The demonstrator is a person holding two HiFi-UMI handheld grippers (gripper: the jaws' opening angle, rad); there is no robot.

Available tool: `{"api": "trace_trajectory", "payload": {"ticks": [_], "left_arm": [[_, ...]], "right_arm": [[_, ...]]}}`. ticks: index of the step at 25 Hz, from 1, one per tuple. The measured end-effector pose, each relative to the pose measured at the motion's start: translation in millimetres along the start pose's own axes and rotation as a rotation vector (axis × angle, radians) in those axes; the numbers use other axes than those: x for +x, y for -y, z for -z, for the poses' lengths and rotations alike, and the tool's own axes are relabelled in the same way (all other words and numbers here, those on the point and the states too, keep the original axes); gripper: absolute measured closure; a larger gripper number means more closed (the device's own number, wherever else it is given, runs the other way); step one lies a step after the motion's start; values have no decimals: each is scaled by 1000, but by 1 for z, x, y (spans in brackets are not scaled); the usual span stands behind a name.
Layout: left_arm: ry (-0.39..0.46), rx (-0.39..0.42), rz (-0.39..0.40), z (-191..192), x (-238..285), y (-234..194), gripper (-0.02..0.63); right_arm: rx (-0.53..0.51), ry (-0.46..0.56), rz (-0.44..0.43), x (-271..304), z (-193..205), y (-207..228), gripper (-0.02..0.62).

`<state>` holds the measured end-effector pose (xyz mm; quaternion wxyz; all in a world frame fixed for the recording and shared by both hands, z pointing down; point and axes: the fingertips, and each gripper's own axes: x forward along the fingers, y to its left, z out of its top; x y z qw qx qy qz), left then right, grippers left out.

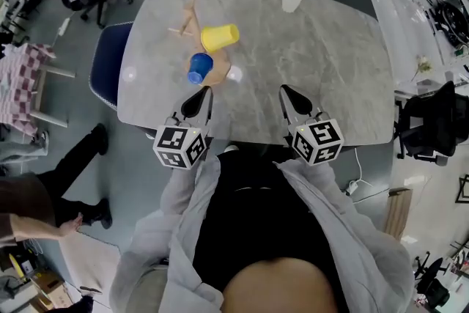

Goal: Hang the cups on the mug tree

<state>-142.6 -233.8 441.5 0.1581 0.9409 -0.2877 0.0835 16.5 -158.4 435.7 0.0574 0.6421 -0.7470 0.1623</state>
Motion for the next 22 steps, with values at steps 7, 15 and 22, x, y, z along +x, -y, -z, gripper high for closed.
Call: {"api": "trace_trajectory", "payload": {"ticks": [7, 15, 22], "left_arm": [[-4, -8, -4, 0, -3, -11, 603], [-10, -11, -3, 1, -7, -21, 603], [-18, -14, -1, 4, -13, -30, 603]], "right_arm": [[18, -8, 5, 8, 2, -4, 587], [25, -18, 12, 16, 4, -9, 586], [54, -28, 7, 27, 10, -17, 586]]}}
